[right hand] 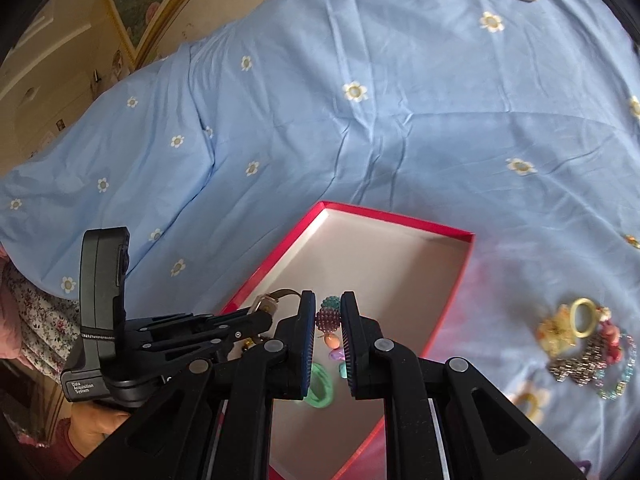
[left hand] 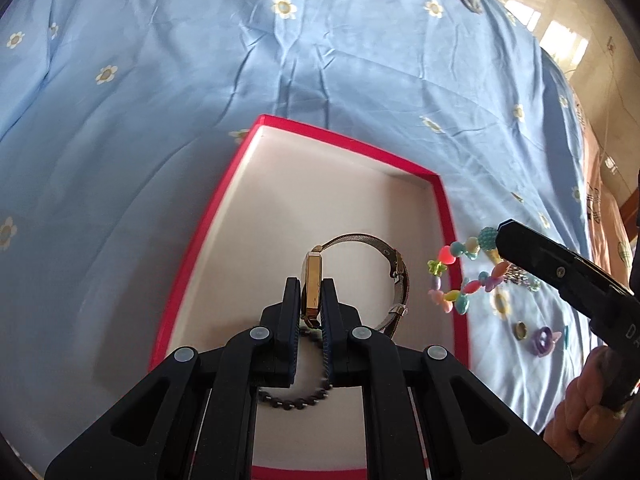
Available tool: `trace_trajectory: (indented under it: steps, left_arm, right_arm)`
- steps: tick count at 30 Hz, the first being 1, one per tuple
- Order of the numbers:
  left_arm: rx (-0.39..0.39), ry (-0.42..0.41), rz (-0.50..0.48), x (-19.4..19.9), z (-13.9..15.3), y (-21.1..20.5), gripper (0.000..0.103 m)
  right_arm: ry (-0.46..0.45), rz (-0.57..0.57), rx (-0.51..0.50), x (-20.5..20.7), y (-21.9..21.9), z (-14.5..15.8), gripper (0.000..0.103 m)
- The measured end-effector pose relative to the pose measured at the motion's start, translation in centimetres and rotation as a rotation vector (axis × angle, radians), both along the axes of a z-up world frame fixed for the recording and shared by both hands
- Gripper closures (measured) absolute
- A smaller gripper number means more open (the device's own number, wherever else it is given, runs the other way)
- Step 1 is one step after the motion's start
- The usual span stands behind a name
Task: Organize jewelry
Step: 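Lower the watch and beaded bracelet into the red box and open both tools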
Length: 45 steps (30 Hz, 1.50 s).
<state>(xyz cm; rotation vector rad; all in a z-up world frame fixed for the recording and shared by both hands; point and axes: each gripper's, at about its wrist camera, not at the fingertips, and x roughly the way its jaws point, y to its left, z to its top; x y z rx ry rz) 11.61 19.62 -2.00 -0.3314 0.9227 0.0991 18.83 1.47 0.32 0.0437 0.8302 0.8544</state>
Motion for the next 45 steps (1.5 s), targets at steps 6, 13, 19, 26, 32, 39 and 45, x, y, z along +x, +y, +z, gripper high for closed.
trace_trajectory:
  steps: [6, 13, 19, 26, 32, 39, 45]
  left_arm:
    - [0.014, 0.027, 0.015, 0.6, -0.8, 1.4, 0.095]
    - [0.04, 0.058, 0.023, 2.2, -1.9, 2.3, 0.095]
    - [0.05, 0.085, 0.021, 3.0, -2.9, 2.3, 0.095]
    - [0.084, 0.085, 0.012, 3.2, -2.8, 1.8, 0.094]
    - [0.101, 0.094, 0.003, 3.3, -3.1, 1.4, 0.091]
    - [0.119, 0.098, 0.006, 3.4, -3.1, 1.2, 0.091]
    - [0.126, 0.073, 0.024, 2.8, -2.1, 1.2, 0.073]
  right_arm:
    - [0.023, 0.028, -0.005, 0.6, 2.3, -1.2, 0.091]
    - [0.063, 0.021, -0.016, 2.0, 3.5, -3.2, 0.091]
    - [0.096, 0.0, -0.049, 2.9, 3.1, -5.2, 0.091]
    - [0.12, -0.011, -0.098, 3.2, 2.8, -7.1, 0.091]
    - [0.131, -0.014, -0.134, 3.4, 2.9, -8.0, 0.09]
    - [0.13, -0.011, -0.151, 3.4, 3.0, -8.1, 0.088]
    - [0.145, -0.023, -0.133, 3.5, 2.7, -7.8, 0.078]
